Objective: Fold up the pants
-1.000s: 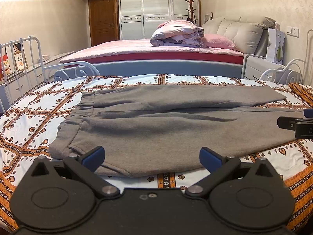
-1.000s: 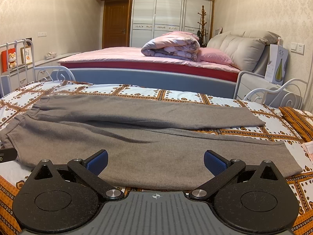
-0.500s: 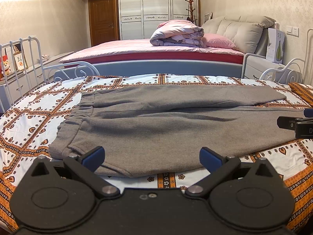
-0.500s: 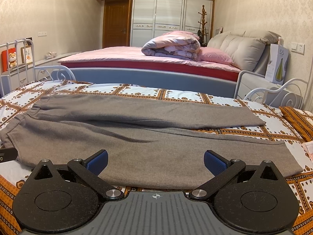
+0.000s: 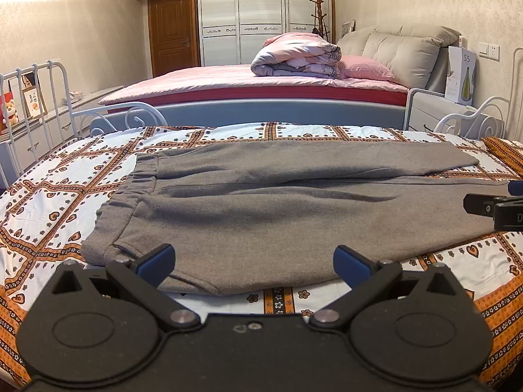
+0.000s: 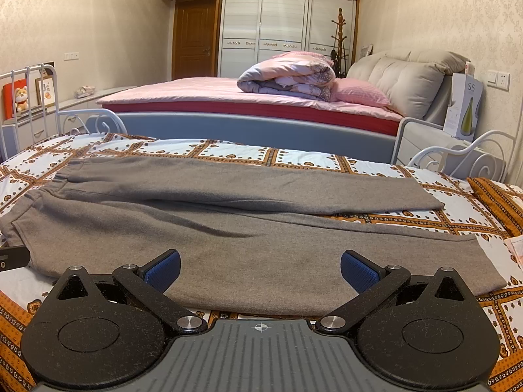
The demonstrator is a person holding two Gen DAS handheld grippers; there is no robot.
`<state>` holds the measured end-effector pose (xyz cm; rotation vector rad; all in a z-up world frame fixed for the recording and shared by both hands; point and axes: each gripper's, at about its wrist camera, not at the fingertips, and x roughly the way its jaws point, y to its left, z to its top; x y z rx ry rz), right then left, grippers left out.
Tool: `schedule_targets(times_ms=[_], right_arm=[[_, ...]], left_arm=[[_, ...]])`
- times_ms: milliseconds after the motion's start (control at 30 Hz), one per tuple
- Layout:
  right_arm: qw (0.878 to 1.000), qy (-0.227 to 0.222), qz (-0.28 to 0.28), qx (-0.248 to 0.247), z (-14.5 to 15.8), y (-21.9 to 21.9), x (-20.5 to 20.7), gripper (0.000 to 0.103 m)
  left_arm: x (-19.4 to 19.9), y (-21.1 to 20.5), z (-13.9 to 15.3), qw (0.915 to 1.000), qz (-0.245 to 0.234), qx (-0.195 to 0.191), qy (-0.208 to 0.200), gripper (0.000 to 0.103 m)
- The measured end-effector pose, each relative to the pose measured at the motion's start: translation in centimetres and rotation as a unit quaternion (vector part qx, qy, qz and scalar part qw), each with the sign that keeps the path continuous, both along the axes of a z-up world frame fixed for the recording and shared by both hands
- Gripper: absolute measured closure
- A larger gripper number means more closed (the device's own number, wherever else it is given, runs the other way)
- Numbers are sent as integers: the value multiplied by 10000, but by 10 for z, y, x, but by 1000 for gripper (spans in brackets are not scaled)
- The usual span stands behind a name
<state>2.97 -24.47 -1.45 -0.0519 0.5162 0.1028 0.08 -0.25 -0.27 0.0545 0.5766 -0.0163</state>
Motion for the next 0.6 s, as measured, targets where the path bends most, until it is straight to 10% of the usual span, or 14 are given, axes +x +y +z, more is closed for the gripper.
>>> schedule_targets(times_ms=[600], right_arm=[[9970,-171,730,180,16,1,13,0]], left_arm=[[39,53,23,9984,381,-365,200,6]])
